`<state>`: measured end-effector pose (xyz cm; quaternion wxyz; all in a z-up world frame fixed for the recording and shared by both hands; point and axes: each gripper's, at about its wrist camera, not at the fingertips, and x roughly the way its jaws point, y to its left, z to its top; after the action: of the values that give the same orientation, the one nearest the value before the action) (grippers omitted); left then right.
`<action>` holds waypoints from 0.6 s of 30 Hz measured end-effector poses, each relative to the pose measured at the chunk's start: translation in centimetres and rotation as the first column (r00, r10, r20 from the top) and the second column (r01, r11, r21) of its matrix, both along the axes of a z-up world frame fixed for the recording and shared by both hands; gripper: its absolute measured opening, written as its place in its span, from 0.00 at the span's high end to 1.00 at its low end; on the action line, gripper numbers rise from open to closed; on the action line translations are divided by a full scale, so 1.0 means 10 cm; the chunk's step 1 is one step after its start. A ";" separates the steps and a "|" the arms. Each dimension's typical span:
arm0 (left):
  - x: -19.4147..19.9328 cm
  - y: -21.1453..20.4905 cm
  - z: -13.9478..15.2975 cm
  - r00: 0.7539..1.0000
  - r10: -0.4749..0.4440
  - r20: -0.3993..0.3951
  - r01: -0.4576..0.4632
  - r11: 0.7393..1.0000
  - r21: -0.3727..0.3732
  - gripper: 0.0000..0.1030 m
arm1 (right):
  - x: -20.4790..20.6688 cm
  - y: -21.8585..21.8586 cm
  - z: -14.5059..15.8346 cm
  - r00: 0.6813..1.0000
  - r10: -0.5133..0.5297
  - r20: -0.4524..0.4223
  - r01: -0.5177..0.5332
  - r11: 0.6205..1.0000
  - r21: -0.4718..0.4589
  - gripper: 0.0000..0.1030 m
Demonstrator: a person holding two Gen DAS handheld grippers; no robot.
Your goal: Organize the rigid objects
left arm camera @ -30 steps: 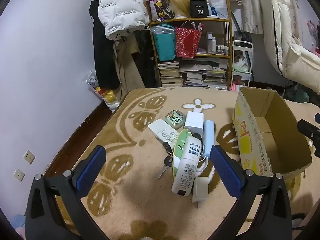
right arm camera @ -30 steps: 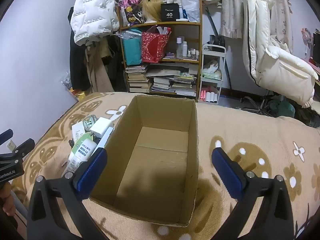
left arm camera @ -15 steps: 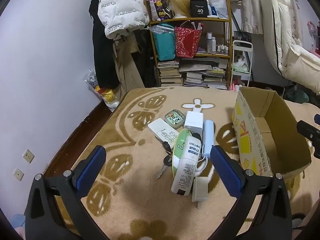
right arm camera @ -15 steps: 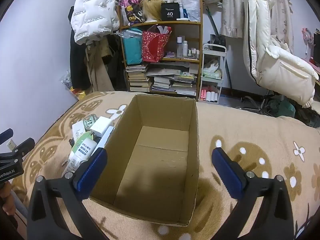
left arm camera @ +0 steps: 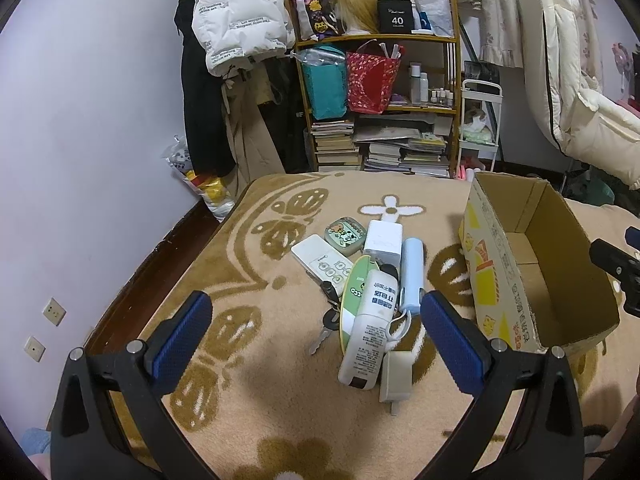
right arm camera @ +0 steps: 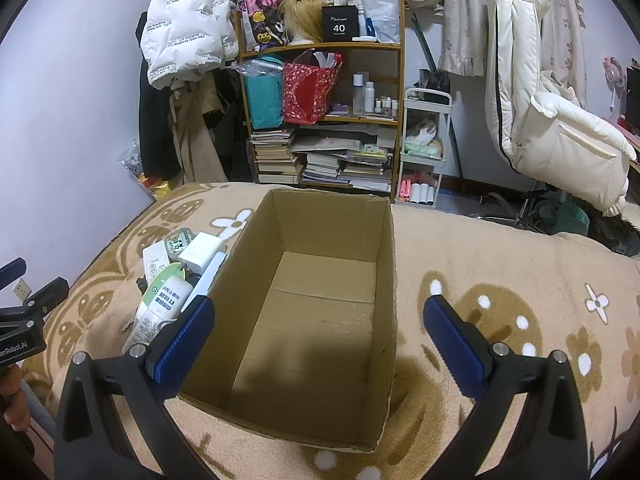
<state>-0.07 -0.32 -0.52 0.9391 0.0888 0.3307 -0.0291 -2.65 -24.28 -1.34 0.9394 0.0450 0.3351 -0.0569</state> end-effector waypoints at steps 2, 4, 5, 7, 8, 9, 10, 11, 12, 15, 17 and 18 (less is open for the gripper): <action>-0.01 0.00 0.00 1.000 -0.005 -0.001 0.005 1.000 -0.003 0.00 | 0.00 0.00 0.00 1.000 0.000 0.000 0.000 1.000 0.000 0.00; -0.01 0.00 0.00 1.000 -0.007 -0.002 0.007 1.000 -0.005 0.00 | 0.00 0.00 0.00 1.000 0.000 -0.001 0.000 1.000 0.000 0.00; -0.02 0.01 0.01 1.000 -0.007 -0.004 0.007 1.000 -0.006 0.00 | 0.00 0.00 0.00 1.000 0.000 0.000 0.000 1.000 0.000 0.00; -0.02 0.01 0.00 1.000 -0.007 -0.003 0.007 1.000 -0.005 0.00 | 0.00 0.00 0.00 1.000 0.000 0.000 0.000 1.000 0.000 0.00; -0.02 0.01 0.01 1.000 -0.007 -0.005 0.007 1.000 -0.005 0.00 | 0.00 0.00 0.00 1.000 0.000 0.000 0.000 1.000 0.000 0.00; -0.01 0.01 0.01 1.000 -0.007 -0.004 0.007 1.000 -0.005 0.00 | 0.00 0.00 -0.01 1.000 0.000 -0.001 0.000 1.000 0.000 0.00; -0.01 0.01 0.01 1.000 -0.008 -0.005 0.008 1.000 -0.006 0.00 | 0.00 0.00 -0.01 1.000 0.000 -0.001 0.000 1.000 0.000 0.00; -0.01 0.01 0.00 1.000 -0.008 -0.005 0.008 1.000 -0.006 0.00 | 0.00 0.00 -0.01 1.000 0.000 -0.001 0.000 1.000 0.000 0.00; -0.01 0.00 0.00 1.000 -0.008 -0.004 0.008 1.000 -0.005 0.00 | 0.00 0.00 -0.01 1.000 0.000 -0.002 0.000 1.000 -0.001 0.00; -0.02 0.00 0.00 1.000 -0.009 -0.005 0.009 1.000 -0.006 0.00 | 0.00 0.00 -0.01 1.000 0.000 -0.001 0.000 1.000 -0.001 0.00; -0.01 0.00 0.01 1.000 -0.008 -0.005 0.008 1.000 -0.004 0.00 | 0.00 0.00 0.00 1.000 0.000 -0.002 0.000 1.000 -0.001 0.00; -0.01 0.00 0.01 1.000 -0.008 -0.006 0.008 1.000 -0.005 0.00 | 0.00 0.00 0.00 1.000 0.000 -0.001 0.000 1.000 -0.001 0.00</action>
<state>-0.20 -0.27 -0.46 0.9382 0.0878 0.3331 -0.0338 -2.66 -24.30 -1.38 0.9392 0.0444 0.3356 -0.0573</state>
